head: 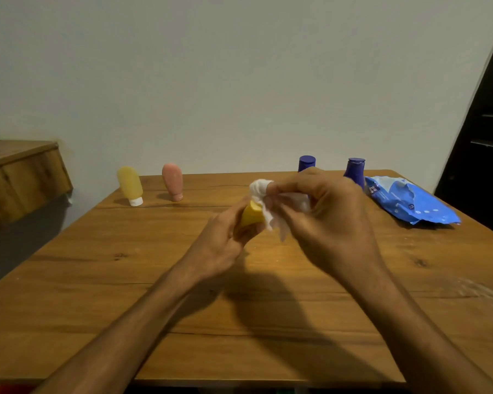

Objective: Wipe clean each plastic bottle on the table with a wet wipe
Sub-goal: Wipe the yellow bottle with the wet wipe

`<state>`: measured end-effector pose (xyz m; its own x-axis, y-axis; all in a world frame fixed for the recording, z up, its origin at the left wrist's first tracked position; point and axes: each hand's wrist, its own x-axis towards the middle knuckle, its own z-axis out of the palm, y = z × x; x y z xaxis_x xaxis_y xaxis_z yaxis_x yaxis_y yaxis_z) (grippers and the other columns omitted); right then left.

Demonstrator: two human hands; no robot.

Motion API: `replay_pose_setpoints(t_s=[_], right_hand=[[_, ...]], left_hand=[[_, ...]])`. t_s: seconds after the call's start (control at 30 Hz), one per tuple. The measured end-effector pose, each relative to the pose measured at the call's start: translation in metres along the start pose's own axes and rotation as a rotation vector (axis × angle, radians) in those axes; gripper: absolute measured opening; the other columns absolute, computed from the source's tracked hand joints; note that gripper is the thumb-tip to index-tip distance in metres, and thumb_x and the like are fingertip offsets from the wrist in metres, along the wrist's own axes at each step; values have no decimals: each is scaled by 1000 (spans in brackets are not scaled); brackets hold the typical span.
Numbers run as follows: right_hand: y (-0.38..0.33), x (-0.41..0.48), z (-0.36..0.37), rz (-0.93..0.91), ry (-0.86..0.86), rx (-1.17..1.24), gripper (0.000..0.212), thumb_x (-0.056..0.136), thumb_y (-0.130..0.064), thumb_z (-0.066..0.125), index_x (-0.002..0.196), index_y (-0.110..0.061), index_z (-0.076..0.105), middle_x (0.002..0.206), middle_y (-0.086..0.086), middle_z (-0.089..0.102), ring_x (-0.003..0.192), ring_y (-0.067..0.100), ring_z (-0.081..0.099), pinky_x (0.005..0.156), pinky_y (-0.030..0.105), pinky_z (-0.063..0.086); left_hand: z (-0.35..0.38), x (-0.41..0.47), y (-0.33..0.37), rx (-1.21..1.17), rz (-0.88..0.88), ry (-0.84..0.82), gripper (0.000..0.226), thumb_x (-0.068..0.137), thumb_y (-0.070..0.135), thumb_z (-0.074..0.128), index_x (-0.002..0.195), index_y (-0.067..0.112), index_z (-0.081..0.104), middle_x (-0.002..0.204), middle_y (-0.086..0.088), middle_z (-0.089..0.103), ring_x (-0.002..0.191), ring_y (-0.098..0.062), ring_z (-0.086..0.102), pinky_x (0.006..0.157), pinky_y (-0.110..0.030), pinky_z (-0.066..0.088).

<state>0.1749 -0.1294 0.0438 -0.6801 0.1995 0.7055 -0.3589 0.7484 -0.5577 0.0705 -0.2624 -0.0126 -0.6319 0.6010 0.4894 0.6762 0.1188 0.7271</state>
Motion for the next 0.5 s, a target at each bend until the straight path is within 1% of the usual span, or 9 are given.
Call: replay_pose_setpoints(t_s=[0.07,0.1,0.17,0.2,0.27,0.33,0.37,0.43,0.5], right_hand=[[-2,0,1,-31,-57,-51,19,79,-32,64,96,-27,71,92,-11,66,84,0,59,69,16,50],[1,2,0,-6,-64,-84,17,80,-29,66,97,-26,71,94,-10,65,83,0,57,69,15,49],[7,5,-4,45,-22,-149,18,81,-21,69,98,-23,71,92,-11,62,79,-3,53,66,10,42],[7,4,-4,46,-3,-160,18,81,-20,70,98,-23,71,90,-11,61,78,-4,52,65,9,41],[1,0,2,-11,-18,-117,15,80,-22,70,95,-23,72,89,-10,63,79,0,56,66,15,47],[-5,-3,6,-54,-74,-55,12,81,-25,69,92,-25,73,88,-8,65,81,3,59,69,21,51],[-5,-2,5,-34,-97,-51,11,81,-24,69,92,-26,73,89,-8,66,83,3,59,70,21,51],[1,3,0,47,-106,-103,13,82,-21,69,94,-26,72,95,-9,66,87,3,58,72,22,52],[6,4,-3,85,-74,-153,15,82,-19,69,95,-25,71,97,-10,65,87,3,56,71,18,49]], left_hand=[[1,-1,-2,22,11,13,40,92,1,57,105,39,51,98,19,59,94,16,56,81,-5,44],[2,-2,-3,45,22,12,37,93,4,57,110,37,52,100,18,59,96,14,56,82,-5,44],[2,-1,-6,78,19,3,38,94,8,57,122,34,49,107,17,57,101,10,54,83,-6,43],[3,-1,-7,86,15,2,38,95,8,57,122,33,48,106,17,56,100,11,54,83,-5,43],[3,-1,-8,103,16,5,31,94,4,57,107,32,53,97,18,57,91,17,53,78,-3,41],[1,-3,-8,129,14,42,39,92,-4,57,88,35,52,84,18,54,79,21,53,70,-1,40],[1,-4,-8,132,20,50,42,91,-5,57,86,36,51,82,18,54,78,21,53,69,-1,40],[2,-4,-9,135,31,22,40,93,0,57,103,38,52,93,16,58,89,14,56,76,-5,44],[3,-3,-9,134,14,-1,45,94,5,57,119,41,47,106,15,59,100,9,55,83,-6,44]])
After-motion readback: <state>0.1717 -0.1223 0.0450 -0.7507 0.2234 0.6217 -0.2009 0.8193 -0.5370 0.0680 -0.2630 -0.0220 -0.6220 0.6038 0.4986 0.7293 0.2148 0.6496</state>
